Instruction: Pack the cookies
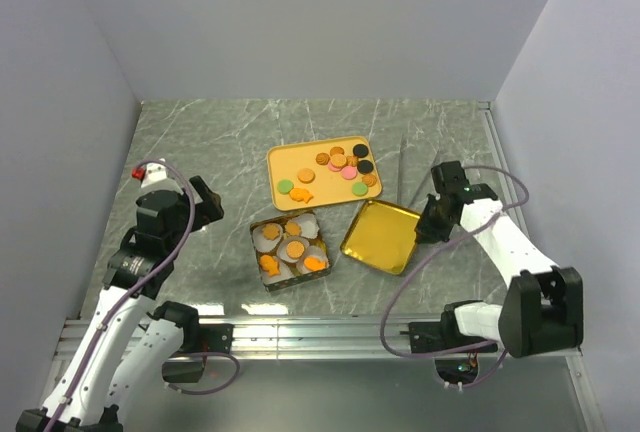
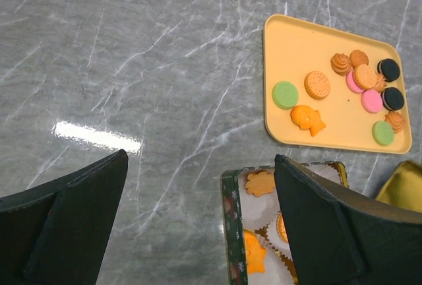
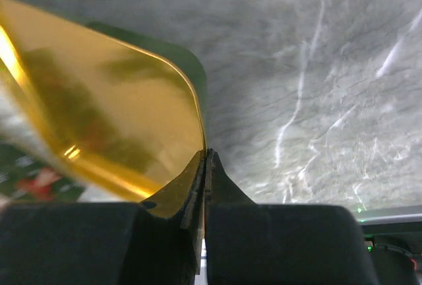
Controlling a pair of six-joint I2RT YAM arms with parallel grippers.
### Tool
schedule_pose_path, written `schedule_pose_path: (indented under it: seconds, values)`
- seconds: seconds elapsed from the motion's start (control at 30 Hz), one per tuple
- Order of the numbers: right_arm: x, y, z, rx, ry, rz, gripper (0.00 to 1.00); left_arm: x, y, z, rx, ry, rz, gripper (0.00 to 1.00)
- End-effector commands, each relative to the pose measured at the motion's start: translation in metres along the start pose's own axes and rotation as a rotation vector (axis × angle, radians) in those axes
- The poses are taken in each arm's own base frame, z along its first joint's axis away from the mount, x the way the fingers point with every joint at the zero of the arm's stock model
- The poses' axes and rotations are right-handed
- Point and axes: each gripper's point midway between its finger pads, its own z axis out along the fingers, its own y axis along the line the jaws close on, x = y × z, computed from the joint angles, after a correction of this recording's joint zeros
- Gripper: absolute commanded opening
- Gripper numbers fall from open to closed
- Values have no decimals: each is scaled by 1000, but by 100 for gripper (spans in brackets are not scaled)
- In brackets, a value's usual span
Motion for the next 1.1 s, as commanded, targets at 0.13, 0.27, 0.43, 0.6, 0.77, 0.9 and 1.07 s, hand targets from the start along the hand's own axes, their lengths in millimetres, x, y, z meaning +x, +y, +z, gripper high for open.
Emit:
schedule_pose_path:
  seconds: [0.13,0.27,0.43,0.6,0.77,0.9,1.07]
  values:
    - [-22,39,-74,-110,-155,-84,0,-41,-29,-11,64,-18,-7,100]
    - [-27,66,-107,-182,-203,-123,0,-37,-59,-9,175,78,-18,100]
    - [-32,112,-148,-330,-233,-166,0,-43,-118,-23,451,171,-26,99]
    - [-32,151,-177,-455,-209,-202,0,-40,-154,-30,619,283,-69,99]
    - [-31,176,-199,-540,-192,-243,0,-46,-175,-42,744,290,-101,99]
    - [-27,188,-204,-573,-173,-263,0,-50,-190,-55,847,313,-131,100]
    - [-20,204,-206,-634,-133,-261,0,-43,-189,-50,851,321,-156,99]
